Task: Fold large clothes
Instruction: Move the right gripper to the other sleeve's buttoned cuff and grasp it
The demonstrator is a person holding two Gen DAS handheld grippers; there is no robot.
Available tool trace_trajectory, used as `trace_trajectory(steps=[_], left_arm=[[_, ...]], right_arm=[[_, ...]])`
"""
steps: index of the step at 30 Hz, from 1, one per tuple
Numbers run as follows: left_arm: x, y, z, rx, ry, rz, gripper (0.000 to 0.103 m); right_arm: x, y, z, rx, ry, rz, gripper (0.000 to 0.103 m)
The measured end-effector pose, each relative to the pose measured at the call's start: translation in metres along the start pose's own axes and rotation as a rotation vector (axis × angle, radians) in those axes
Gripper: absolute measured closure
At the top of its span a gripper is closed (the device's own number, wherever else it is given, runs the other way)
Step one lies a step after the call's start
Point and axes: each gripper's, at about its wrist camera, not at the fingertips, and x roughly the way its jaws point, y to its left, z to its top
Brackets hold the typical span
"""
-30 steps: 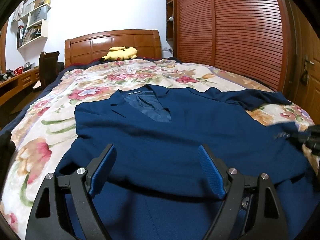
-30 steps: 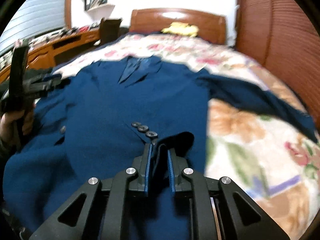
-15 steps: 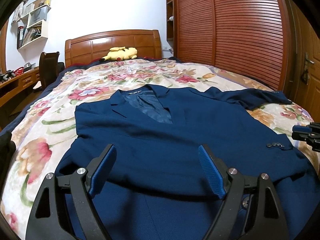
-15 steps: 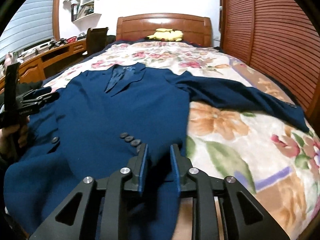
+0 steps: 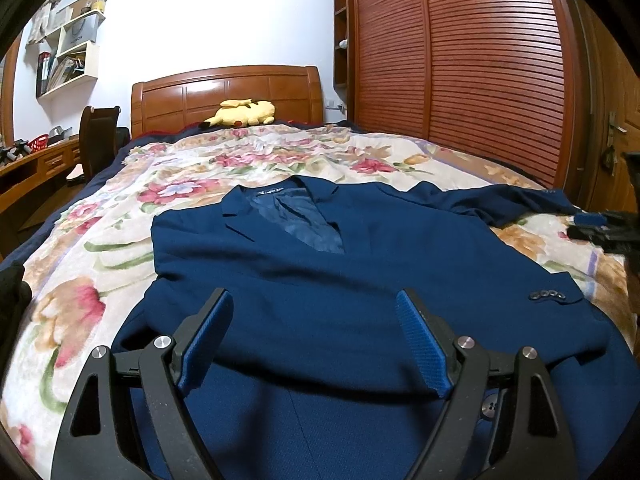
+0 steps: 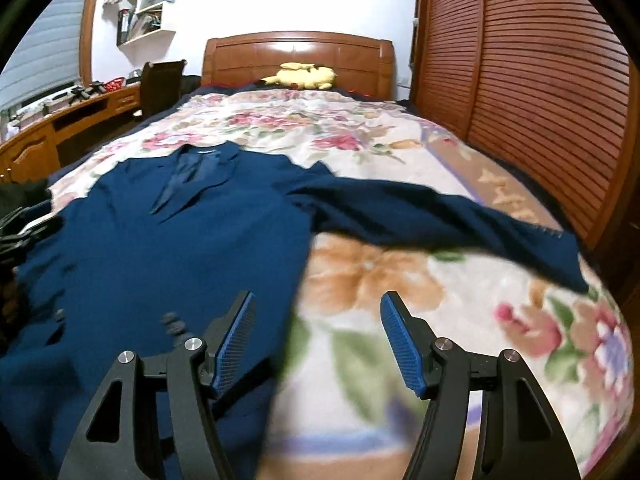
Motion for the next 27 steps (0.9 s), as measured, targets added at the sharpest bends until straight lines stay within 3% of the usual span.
trace_trajectory(steps=[15,27], left_arm=[[-0.005,0.001,-0.001,-0.007,-0.033,-0.004,0.019],[-0.005,0.001,-0.001,-0.005,-0.036,0.001,0.019]], right_arm=[[0.076,-0.100,0.046,0.063,0.085,-0.258,0.036],[0.117,-0.168,0.060,0.187,0.170,-0.379,0.036]])
